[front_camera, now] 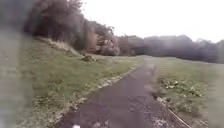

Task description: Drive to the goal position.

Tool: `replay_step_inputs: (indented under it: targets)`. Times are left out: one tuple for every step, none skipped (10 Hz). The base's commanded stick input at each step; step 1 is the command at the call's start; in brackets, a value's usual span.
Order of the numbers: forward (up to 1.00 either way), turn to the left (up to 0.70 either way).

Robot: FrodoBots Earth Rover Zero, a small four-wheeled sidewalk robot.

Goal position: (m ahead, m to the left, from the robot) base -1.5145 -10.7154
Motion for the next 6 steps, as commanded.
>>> replay_step_inputs:
  targets:
    - [1.0,-0.14]
    - [1.0,-0.21]
    - [1.0,-0.38]
    - [1.0,-0.39]
    - [1.0,-0.4]
    - [1.0,-0.4]
